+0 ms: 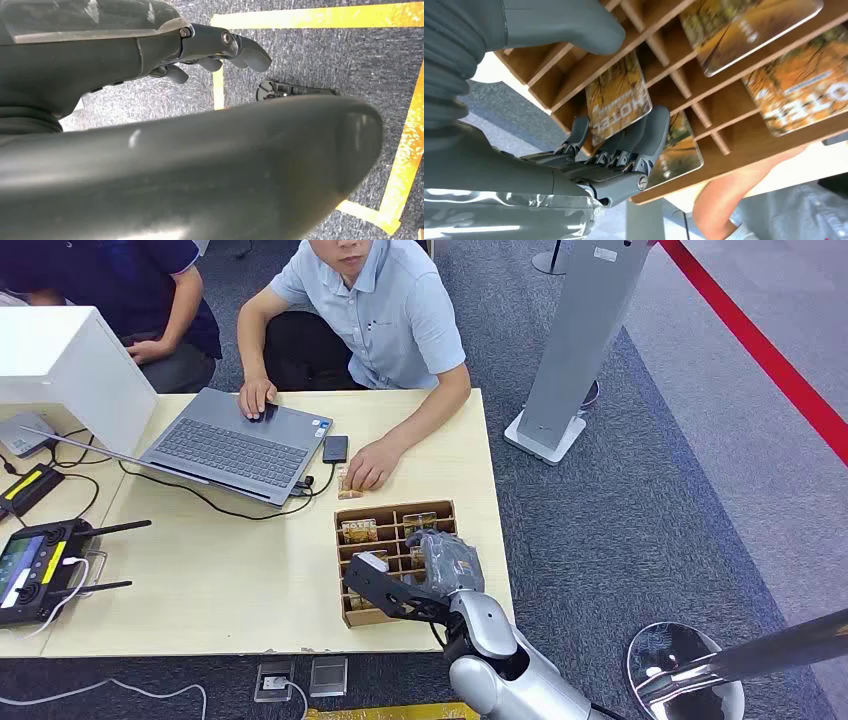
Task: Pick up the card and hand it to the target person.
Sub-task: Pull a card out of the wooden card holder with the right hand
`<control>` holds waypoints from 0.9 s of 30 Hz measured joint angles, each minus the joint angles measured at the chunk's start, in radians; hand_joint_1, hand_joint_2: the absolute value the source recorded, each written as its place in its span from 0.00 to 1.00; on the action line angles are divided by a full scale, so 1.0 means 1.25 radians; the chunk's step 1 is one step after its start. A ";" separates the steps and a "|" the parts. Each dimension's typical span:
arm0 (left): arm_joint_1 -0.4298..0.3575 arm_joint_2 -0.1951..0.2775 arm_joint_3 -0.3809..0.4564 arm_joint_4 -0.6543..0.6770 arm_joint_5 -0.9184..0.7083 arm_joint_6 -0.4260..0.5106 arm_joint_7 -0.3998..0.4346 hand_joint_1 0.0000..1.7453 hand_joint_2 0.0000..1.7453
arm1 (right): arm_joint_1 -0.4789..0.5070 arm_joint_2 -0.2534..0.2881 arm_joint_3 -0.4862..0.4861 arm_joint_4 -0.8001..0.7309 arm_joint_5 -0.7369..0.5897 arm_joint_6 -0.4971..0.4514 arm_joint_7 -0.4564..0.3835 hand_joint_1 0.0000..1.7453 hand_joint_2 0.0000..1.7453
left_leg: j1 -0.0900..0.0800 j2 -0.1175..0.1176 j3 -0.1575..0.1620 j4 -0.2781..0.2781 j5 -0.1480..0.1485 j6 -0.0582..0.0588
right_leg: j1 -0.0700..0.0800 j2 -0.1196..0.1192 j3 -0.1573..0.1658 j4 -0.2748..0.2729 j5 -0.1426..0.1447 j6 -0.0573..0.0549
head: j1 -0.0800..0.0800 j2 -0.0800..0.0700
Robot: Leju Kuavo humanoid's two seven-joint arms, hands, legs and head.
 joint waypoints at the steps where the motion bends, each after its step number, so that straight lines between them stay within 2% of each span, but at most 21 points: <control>1: 0.000 0.000 0.000 0.000 0.000 0.000 0.000 0.00 0.00 | 0.000 -0.001 -0.001 0.000 0.000 0.000 0.000 0.42 1.00 | 0.000 0.000 0.000 0.000 0.000 0.000 | 0.000 0.000 0.000 0.000 0.000 0.000 | 0.000 0.000; 13: 0.000 0.000 0.000 0.000 0.000 0.000 0.000 0.00 0.00 | 0.000 -0.011 -0.012 -0.002 0.004 -0.003 0.005 0.44 1.00 | 0.000 0.000 0.000 0.000 0.000 0.000 | 0.000 0.000 0.000 0.000 0.000 0.000 | 0.000 0.000; 17: 0.000 0.000 0.000 0.000 0.000 0.000 0.000 0.00 0.00 | 0.000 -0.013 -0.013 -0.003 0.006 -0.001 0.005 0.49 1.00 | 0.000 0.000 0.000 0.000 0.000 0.000 | 0.000 0.000 0.000 0.000 0.000 0.000 | 0.000 0.000; 23: 0.000 0.000 0.000 0.000 0.000 0.000 0.000 0.00 0.00 | 0.000 -0.013 -0.014 -0.002 -0.001 0.001 0.006 0.65 1.00 | 0.000 0.000 0.000 0.000 0.000 0.000 | 0.000 0.000 0.000 0.000 0.000 0.000 | 0.000 0.000; 27: 0.000 0.000 0.000 0.000 -0.001 0.000 0.000 0.00 0.00 | 0.000 -0.014 -0.016 -0.002 -0.007 0.002 0.007 0.67 1.00 | 0.000 0.000 0.000 0.000 0.000 0.000 | 0.000 0.000 0.000 0.000 0.000 0.000 | 0.000 0.000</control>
